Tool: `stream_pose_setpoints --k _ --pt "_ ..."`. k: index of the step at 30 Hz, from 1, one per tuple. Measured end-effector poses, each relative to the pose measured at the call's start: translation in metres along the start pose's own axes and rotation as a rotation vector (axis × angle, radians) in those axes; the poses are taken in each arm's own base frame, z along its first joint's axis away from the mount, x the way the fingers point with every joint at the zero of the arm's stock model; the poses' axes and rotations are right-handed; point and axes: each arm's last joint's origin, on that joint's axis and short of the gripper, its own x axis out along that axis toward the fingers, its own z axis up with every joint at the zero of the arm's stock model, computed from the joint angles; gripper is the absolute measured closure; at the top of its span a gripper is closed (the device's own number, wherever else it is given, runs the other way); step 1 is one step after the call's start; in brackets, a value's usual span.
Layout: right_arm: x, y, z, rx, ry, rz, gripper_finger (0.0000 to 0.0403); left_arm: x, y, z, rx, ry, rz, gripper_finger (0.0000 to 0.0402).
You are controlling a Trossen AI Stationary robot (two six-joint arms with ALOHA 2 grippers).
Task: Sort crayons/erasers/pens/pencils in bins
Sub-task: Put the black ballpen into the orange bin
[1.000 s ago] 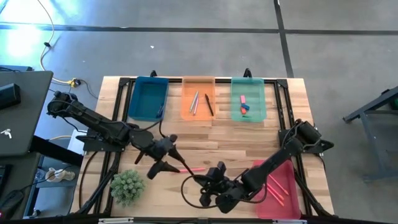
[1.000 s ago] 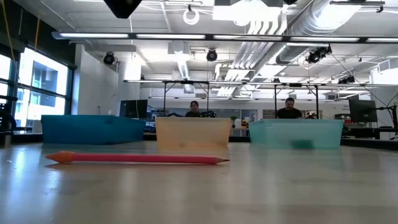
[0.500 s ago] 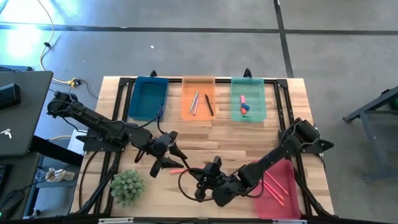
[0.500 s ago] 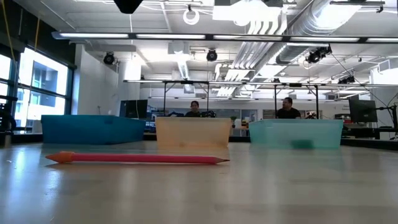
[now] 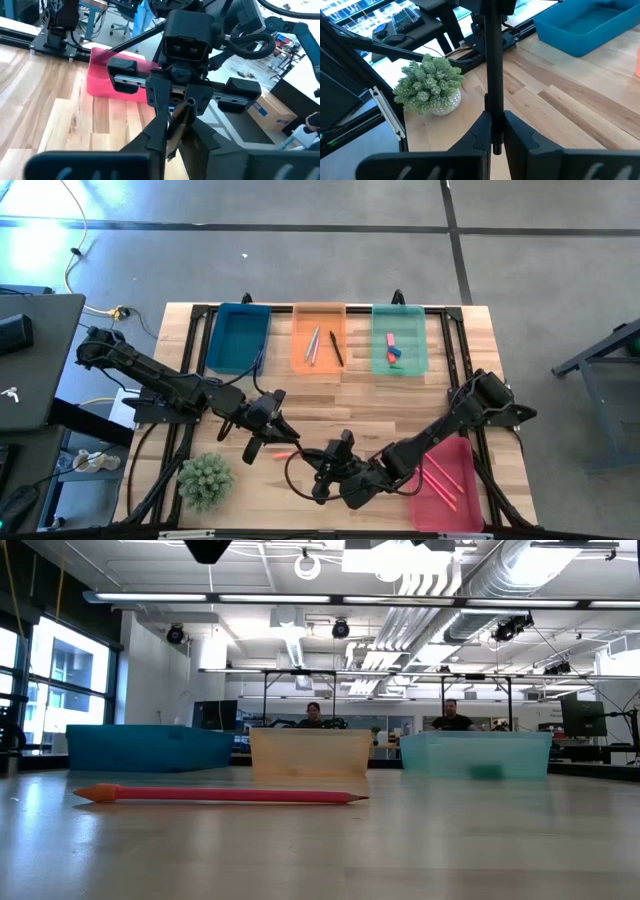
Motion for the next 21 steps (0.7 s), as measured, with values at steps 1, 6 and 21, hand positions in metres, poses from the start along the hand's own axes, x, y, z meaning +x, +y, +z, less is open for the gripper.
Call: stream_pose_setpoints --k 1,6,21 --pt "0.0 0.0 0.0 0.0 0.0 0.0 0.0386 0.0 0.0 0.0 0.006 0.0 0.0 0.0375" --pt "0.003 -0.001 0.002 0.0 0.01 0.009 0.0386 0.0 0.0 0.0 0.015 0.001 0.0 0.0387" --pt "0.017 -0.011 0.011 0.102 0.002 -0.011 0.0269 -0.005 0.016 -0.001 0.02 0.097 0.035 0.0381"
